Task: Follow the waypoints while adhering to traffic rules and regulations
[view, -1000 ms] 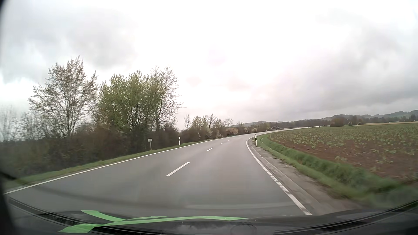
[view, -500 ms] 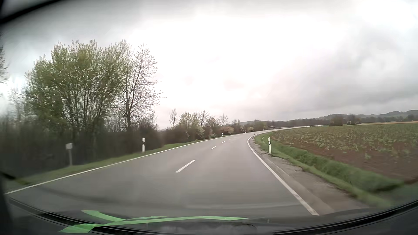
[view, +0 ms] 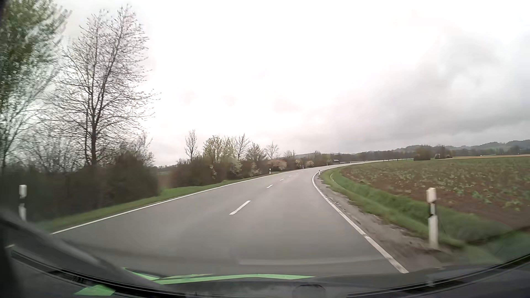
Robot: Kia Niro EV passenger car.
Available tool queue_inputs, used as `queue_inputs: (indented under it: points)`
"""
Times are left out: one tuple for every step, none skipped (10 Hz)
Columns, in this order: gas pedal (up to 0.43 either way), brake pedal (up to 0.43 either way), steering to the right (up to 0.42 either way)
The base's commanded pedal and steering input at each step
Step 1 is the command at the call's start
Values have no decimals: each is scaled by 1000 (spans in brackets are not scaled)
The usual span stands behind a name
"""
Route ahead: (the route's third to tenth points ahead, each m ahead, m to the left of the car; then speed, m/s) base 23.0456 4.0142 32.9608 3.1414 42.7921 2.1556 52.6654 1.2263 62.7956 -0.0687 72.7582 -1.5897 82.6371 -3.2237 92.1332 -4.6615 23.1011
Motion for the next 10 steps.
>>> queue_inputs:
  points:
    - [138, 0, 11]
    - [138, 0, 10]
    - [150, 0, 9]
    - [150, 0, 8]
    - [157, 0, 8]
    - [169, 0, 8]
    - [177, 0, 8]
    - [189, 0, 8]
    - [189, 0, 8]
    - [189, 0, 9]
